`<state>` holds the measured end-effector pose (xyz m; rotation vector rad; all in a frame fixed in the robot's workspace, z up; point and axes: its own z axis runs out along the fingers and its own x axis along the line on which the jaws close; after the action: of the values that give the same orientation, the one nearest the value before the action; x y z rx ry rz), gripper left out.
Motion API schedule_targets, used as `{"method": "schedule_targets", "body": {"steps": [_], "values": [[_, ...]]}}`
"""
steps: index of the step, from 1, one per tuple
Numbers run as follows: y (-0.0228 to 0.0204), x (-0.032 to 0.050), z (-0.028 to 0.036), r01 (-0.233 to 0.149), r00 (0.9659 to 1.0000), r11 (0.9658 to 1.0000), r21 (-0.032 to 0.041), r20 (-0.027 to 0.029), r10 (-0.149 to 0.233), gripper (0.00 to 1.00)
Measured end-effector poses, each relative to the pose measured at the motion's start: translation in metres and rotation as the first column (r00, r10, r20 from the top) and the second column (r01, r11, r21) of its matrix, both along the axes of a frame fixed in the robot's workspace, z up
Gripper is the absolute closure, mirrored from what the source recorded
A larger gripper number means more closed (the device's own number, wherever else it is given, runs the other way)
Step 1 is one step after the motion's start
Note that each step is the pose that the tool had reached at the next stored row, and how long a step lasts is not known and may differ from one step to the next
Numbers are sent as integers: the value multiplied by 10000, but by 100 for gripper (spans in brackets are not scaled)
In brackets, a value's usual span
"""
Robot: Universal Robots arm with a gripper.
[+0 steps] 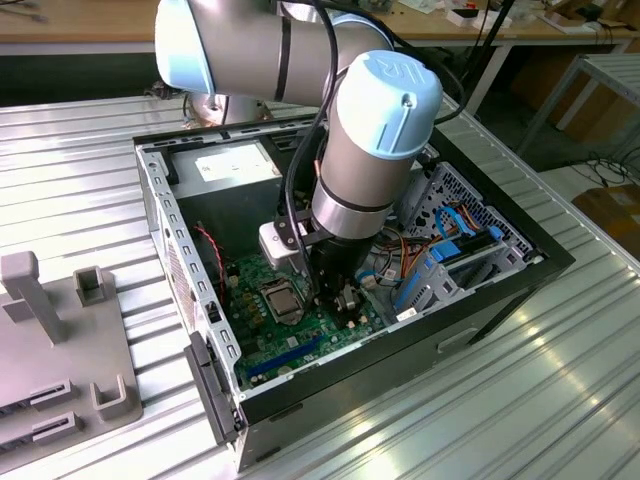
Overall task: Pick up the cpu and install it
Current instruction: 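Install the first cpu locking lever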
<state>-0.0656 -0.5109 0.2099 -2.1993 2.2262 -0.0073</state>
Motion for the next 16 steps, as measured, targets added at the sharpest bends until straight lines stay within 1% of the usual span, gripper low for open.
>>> {"method": "schedule_targets", "body": {"steps": [2,4,8,11,14,16], "values": [[-1,-17,3,-3,10000,10000,0,25,3,88],[5,-85,4,-2,10000,10000,-1,60,2,88],[40,-103,13,-20,10000,10000,-1,76,20,88],[64,-114,56,-34,10000,10000,-2,91,34,88],[76,-151,70,-37,9999,10000,1,108,37,88],[76,-152,71,-39,9999,10000,-1,109,39,88]]}}
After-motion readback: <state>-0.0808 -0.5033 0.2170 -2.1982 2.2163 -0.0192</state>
